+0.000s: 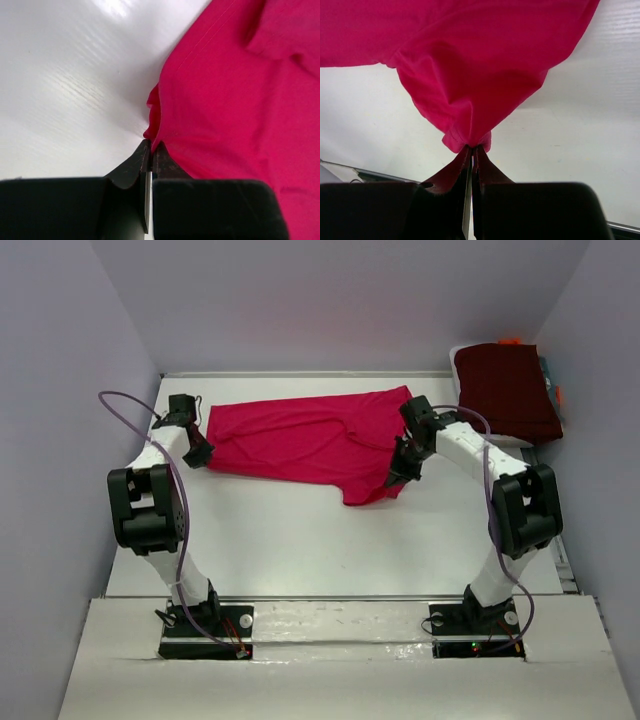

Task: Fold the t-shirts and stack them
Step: Fold the other side of the tshirt into a rectangle

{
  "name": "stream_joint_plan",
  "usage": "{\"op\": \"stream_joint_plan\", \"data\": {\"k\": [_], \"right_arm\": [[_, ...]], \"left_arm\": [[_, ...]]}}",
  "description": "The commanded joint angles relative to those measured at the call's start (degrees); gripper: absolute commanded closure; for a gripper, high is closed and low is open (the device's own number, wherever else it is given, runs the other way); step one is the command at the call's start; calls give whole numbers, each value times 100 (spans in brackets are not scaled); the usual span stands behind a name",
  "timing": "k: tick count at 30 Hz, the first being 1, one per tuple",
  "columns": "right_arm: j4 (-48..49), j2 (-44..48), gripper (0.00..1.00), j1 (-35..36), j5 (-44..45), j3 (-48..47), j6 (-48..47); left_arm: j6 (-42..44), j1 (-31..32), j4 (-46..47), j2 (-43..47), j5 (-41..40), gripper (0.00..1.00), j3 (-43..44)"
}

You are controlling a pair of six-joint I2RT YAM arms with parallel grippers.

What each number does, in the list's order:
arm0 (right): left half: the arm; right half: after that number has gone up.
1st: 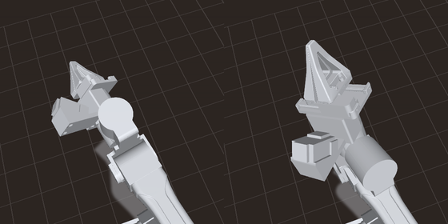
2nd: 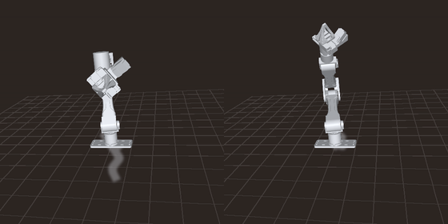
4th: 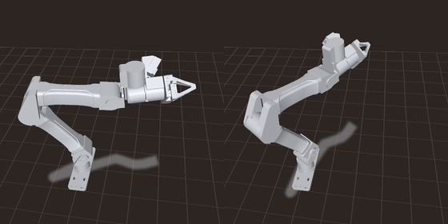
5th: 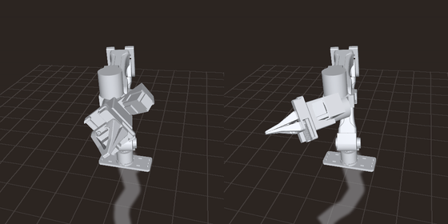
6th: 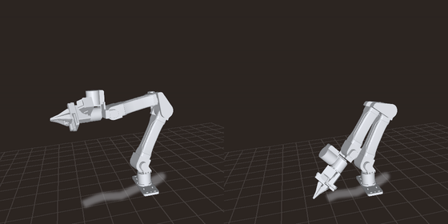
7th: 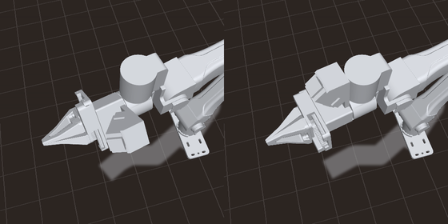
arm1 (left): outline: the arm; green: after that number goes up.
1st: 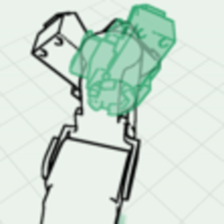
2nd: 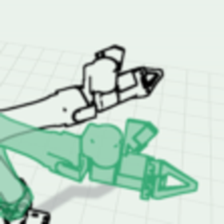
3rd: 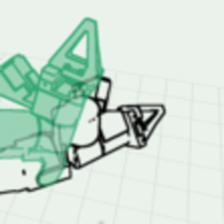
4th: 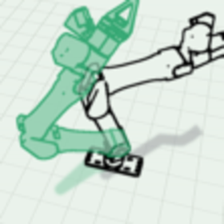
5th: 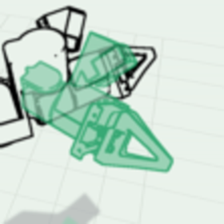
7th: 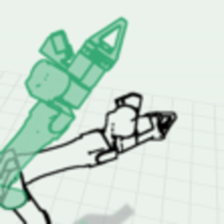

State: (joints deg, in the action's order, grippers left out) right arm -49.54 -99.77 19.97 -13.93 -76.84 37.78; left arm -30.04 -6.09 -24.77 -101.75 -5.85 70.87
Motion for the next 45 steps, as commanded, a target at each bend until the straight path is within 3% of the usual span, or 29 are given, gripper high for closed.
{"op": "stream_joint_plan", "data": {"k": [1,8,33,45], "right_arm": [[-310,-262,93,34,312,-630,-148],[-548,-772,93,-19,585,-1570,-227],[-1427,-3338,93,-924,550,-6499,-587],[-198,-3936,93,-977,259,-6923,-825]], "left_arm": [[69,2,-150,-116,-154,94,559],[78,2,-317,-617,-75,94,1288],[86,55,-862,-2058,128,94,3318],[42,477,-880,-2428,-127,94,4066]]}}
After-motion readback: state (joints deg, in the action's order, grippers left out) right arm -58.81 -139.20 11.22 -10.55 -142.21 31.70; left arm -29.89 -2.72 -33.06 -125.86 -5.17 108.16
